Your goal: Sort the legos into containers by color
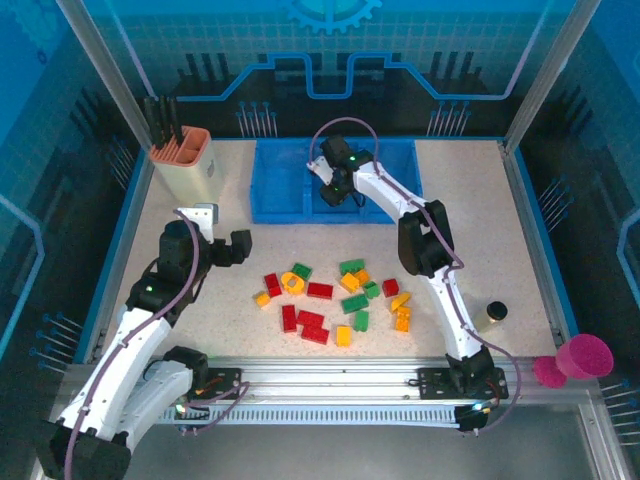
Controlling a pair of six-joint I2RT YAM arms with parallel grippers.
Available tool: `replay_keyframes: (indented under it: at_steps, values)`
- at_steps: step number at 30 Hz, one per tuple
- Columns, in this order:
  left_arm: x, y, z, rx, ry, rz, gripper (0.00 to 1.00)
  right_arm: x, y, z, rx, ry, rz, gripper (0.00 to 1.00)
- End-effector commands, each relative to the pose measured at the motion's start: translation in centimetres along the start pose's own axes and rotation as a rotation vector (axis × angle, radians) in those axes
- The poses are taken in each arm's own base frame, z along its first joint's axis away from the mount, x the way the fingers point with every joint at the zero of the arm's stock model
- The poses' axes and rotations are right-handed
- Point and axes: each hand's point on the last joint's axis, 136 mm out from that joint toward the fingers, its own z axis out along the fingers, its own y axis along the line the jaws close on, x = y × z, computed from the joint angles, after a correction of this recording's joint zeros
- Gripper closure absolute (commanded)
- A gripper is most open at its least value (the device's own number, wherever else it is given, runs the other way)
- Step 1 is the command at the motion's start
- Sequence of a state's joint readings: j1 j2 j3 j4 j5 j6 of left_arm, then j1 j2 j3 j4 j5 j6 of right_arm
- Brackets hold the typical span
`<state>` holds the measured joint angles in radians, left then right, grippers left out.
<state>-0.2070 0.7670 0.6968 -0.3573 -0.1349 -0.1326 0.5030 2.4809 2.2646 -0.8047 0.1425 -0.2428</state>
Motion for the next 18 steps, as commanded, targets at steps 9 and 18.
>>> replay_keyframes:
  at_steps: [9, 18]
  values:
    - [-0.8, -0.6, -0.6, 0.027, -0.026, -0.013, 0.01, -1.6, 1.3, -4.6, -0.051, -0.053, 0.012, 0.53]
    - [-1.1, -0.9, -1.2, 0.047, -0.050, -0.006, 0.01, 2.4, 8.4, -14.1, -0.334, -0.186, -0.293, 0.49]
